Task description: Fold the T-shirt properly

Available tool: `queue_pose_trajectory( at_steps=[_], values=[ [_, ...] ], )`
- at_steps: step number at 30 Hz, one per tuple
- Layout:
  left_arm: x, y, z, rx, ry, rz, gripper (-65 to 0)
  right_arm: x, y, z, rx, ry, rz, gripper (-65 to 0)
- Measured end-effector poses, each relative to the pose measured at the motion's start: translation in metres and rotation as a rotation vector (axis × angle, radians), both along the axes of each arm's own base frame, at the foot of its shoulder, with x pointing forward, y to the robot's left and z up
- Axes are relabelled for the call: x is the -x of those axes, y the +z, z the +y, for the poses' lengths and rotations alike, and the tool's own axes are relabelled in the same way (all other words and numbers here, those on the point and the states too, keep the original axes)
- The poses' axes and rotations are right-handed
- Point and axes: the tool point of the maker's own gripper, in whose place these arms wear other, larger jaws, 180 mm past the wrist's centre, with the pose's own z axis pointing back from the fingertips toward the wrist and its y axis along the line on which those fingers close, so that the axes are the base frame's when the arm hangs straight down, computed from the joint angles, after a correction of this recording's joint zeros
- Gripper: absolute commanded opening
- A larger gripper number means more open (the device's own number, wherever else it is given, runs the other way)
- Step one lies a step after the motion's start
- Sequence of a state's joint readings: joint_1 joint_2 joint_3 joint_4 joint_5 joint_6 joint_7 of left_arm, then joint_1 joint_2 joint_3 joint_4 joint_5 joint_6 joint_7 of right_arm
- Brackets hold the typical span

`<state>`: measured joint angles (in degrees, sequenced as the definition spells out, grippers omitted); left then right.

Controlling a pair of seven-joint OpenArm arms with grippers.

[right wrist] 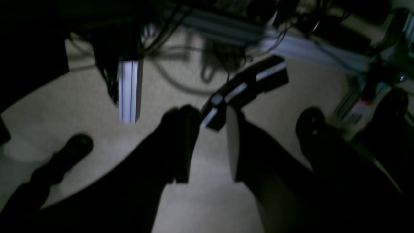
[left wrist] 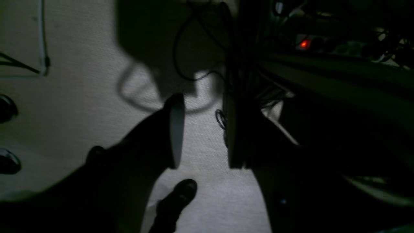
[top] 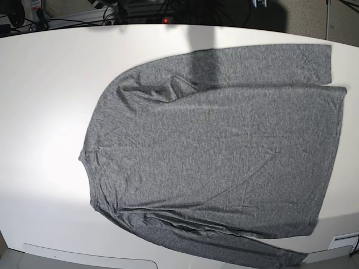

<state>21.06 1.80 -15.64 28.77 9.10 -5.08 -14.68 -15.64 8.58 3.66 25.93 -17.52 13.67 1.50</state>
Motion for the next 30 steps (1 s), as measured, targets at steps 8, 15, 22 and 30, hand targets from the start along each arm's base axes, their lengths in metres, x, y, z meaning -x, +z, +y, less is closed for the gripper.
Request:
queue_pose_trajectory(
  at_steps=[8, 15, 22, 30],
  values=[
    [0.026, 0.039, 0.026, -0.07, -0.029, -0.025, -43.3, 0.018, 0.038, -0.016, -0.077, -0.002, -0.064, -45.5],
    [0.02, 0.088, 0.038, -0.094, -0.086, -0.114, -43.3, 0.051, 0.092, 0.003, -0.282, 0.119, -0.042, -45.5],
    [0.007, 0.141, 0.048, -0.138, -0.146, -0.173, -43.3, 0.06, 0.156, 0.005, -0.353, 0.23, -0.075, -45.5],
    [-0.024, 0.206, 0.064, -0.247, -0.347, -0.284, -43.3, 0.047, 0.221, 0.024, -0.368, 0.427, -0.118, -45.5]
  ],
)
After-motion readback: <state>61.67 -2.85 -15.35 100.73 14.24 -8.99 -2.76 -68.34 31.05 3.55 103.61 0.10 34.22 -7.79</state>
